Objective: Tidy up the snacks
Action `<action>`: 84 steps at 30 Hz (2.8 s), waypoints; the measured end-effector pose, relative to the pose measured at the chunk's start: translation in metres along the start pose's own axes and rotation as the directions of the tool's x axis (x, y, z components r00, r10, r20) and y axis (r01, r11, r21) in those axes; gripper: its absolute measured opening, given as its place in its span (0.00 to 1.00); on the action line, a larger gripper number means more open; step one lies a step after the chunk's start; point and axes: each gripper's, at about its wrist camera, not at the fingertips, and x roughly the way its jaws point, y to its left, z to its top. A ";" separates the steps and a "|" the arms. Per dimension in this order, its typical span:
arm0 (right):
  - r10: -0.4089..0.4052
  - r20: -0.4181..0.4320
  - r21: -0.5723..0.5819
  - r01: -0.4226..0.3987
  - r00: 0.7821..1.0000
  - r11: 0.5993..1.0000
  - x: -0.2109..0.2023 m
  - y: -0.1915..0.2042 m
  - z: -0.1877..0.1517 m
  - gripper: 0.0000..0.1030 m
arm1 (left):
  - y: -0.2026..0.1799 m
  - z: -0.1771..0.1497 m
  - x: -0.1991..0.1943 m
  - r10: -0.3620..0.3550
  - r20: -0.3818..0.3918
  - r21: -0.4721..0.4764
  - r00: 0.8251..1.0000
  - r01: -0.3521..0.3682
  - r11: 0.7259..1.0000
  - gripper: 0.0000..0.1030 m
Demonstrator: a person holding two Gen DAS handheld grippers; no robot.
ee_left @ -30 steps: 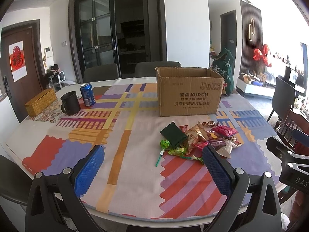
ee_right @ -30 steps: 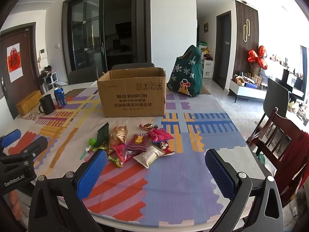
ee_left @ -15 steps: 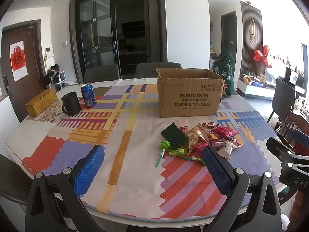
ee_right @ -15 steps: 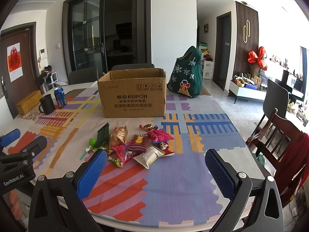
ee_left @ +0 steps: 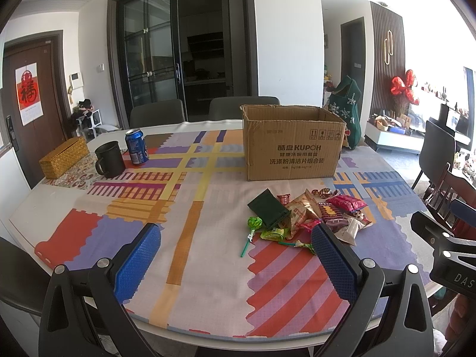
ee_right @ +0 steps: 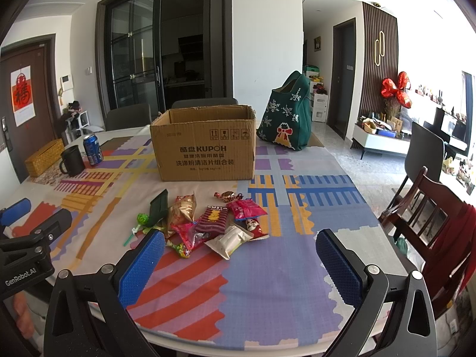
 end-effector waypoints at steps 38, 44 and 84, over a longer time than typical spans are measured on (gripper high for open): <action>0.034 -0.086 -0.006 -0.035 0.996 0.999 0.042 -0.002 0.006 0.99 | -0.012 0.011 0.036 -0.011 -0.051 0.035 0.999 0.012 0.999 0.94; 0.064 -0.120 0.013 -0.063 0.991 0.998 0.061 -0.001 0.012 0.98 | -0.013 0.021 0.057 -0.031 -0.084 0.010 0.996 0.032 0.999 0.90; 0.054 -0.619 -0.134 -0.174 0.783 0.976 0.255 -0.001 0.091 0.76 | -0.026 0.068 0.271 -0.274 -0.656 -0.208 0.704 0.180 0.961 0.54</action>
